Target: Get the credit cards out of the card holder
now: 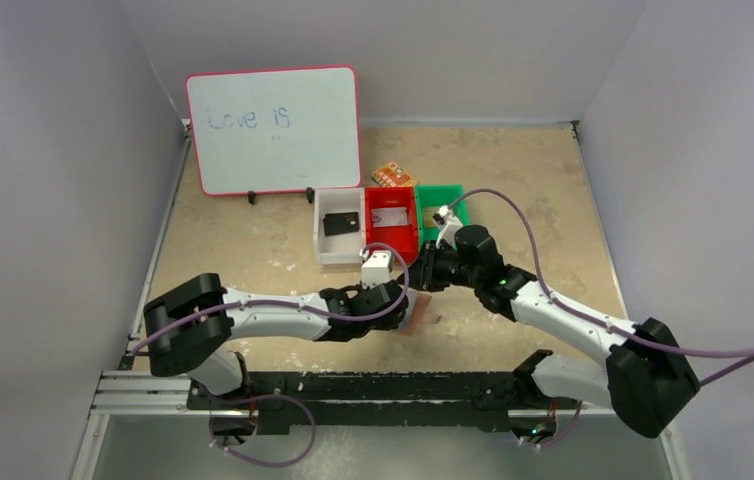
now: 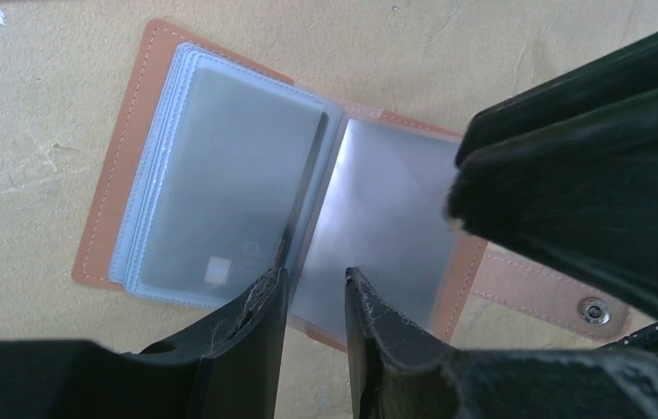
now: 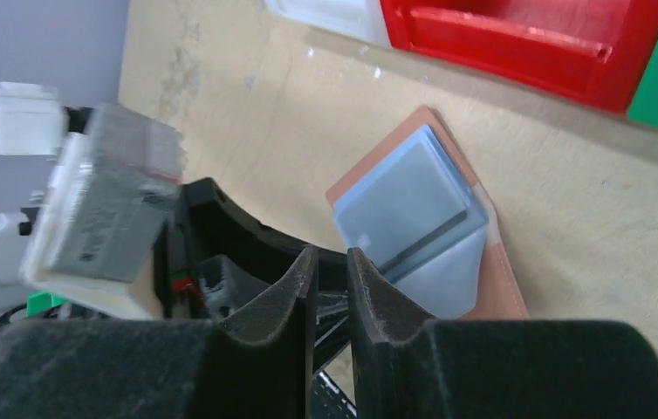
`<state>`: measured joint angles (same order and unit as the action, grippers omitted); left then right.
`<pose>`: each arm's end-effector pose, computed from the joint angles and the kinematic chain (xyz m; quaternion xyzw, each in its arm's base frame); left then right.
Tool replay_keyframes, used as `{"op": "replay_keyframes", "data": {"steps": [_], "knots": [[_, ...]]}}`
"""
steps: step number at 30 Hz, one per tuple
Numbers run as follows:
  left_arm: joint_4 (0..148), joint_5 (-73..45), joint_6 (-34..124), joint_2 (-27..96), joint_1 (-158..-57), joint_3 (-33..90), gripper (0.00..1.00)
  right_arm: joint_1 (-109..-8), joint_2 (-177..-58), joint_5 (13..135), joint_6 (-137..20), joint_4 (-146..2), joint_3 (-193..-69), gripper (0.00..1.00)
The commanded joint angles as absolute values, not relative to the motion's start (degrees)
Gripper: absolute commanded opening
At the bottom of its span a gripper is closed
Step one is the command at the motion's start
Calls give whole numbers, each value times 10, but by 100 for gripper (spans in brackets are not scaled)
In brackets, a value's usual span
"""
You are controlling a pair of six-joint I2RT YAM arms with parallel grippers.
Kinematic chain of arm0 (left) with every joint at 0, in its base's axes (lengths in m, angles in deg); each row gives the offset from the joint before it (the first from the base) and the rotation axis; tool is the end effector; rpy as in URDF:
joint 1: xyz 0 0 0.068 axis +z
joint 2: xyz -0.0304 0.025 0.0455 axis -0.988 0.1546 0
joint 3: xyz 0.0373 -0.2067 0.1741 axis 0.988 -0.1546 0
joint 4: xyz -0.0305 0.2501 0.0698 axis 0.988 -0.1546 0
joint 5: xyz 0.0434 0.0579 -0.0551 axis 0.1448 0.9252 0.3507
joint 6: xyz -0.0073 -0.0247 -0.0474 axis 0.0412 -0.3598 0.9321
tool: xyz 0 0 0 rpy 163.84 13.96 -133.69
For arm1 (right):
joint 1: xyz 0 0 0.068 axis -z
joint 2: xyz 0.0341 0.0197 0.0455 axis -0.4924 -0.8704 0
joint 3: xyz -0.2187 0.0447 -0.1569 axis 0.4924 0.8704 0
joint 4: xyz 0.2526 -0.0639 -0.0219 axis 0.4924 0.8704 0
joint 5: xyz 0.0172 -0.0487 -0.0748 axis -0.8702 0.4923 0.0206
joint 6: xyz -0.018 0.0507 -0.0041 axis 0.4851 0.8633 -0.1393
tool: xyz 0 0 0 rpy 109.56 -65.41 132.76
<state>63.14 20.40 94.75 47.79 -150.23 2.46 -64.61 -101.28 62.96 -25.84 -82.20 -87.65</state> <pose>0.1219 -0.2761 0.1710 -0.0078 0.9234 -0.2007 0.3272 0.1946 0.1511 0.2305 -0.0592 0.8235 0.4415 0.3513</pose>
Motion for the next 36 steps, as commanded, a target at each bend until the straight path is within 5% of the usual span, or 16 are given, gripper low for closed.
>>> {"op": "replay_keyframes", "data": {"steps": [1,16,36], "knots": [[626,222,960,453,-1501,17,30,-660,-1036,680,-233,-819,-885,20],[518,310,932,410,-1487,34,36,-667,-1067,706,-196,-814,-809,20],[563,218,859,448,-1454,57,37,-667,-1113,765,-153,-866,-765,20]]}}
